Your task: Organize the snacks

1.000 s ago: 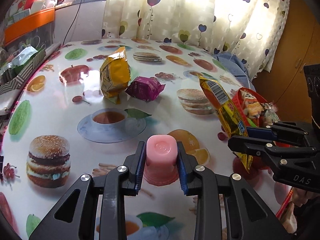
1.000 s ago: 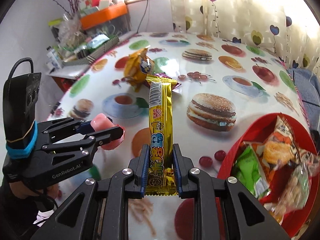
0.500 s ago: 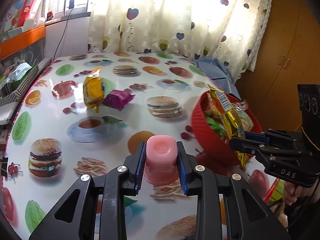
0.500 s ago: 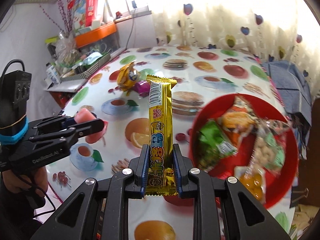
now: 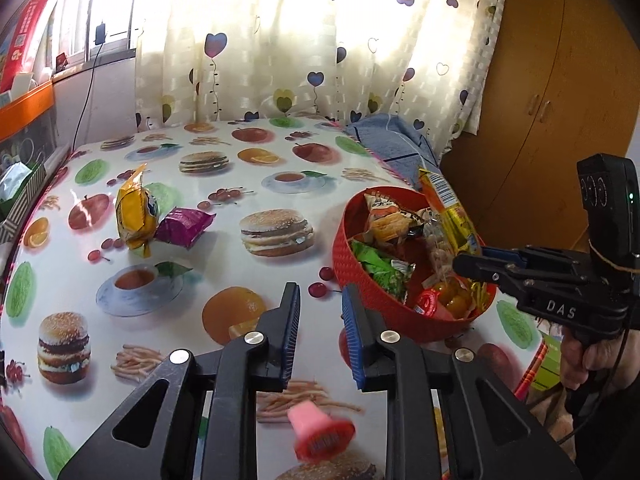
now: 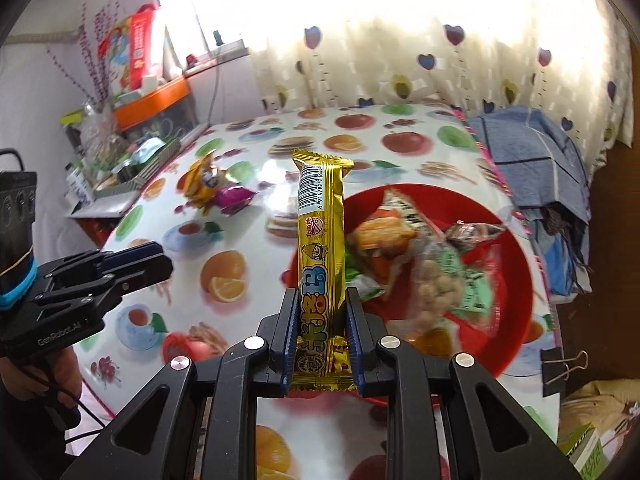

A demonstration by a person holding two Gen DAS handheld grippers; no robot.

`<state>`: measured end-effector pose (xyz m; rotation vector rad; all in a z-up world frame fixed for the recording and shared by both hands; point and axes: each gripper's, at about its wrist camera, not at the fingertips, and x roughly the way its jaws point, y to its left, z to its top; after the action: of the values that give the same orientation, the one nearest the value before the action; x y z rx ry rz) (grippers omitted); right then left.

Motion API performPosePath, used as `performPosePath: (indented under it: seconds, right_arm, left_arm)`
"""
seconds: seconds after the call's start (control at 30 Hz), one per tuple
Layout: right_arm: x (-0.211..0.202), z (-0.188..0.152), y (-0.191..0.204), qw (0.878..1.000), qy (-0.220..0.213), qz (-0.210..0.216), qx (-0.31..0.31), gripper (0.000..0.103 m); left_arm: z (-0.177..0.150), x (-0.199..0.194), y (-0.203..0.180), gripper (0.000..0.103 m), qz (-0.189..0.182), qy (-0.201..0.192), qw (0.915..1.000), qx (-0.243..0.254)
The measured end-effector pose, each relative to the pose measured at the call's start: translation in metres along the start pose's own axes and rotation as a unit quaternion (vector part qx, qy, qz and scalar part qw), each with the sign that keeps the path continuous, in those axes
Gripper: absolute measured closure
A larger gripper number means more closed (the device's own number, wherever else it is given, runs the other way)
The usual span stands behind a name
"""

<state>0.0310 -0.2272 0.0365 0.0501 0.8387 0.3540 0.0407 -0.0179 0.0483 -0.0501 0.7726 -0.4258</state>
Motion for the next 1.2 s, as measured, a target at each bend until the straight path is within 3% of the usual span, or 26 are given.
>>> performPosePath:
  seconds: [0.2,0.27,0.47,0.63,0.77,0.83,0.87,0.9,1.2]
  right_arm:
    - [-0.001,0.0,-0.013,1.0,-0.001,-0.01,0.012,0.083]
    - [0.001,-0.002,-0.014,1.0,0.002,-0.009,0.012,0.083]
    - [0.007,-0.006,-0.011,1.0,0.012,-0.004,0.009,0.083]
    - [0.004,-0.011,-0.005,1.0,0.009,0.002,0.005,0.083]
    - [0.002,-0.014,-0.004,1.0,0.01,0.003,0.005,0.083]
    - [0.001,-0.017,-0.004,1.0,0.012,0.002,0.007,0.083]
    - [0.001,-0.019,-0.004,1.0,0.013,0.002,0.008,0.083]
    - [0.001,-0.02,-0.005,1.0,0.013,0.001,0.008,0.083]
    - [-0.003,-0.019,-0.015,1.0,0.008,-0.008,0.015,0.083]
  left_arm:
    - [-0.017,-0.001,0.019,0.076,-0.009,0.014,0.9998,-0.012]
    - [-0.031,-0.006,0.017,0.061,-0.018,0.022,0.9996,-0.007]
    - [-0.07,0.003,-0.002,0.046,-0.028,0.086,0.9959,0.004]
    - [-0.091,0.018,-0.018,0.046,-0.011,0.12,0.9925,0.019]
    - [-0.097,0.03,-0.016,0.046,0.006,0.132,0.9912,0.003]
    - [-0.098,0.032,-0.016,0.049,0.022,0.124,0.992,0.008]
    - [-0.097,0.032,-0.015,0.057,0.019,0.124,0.9921,0.005]
    - [-0.096,0.032,-0.014,0.059,0.017,0.123,0.9923,0.004]
    - [-0.079,0.026,-0.01,0.059,0.021,0.088,0.9958,0.011]
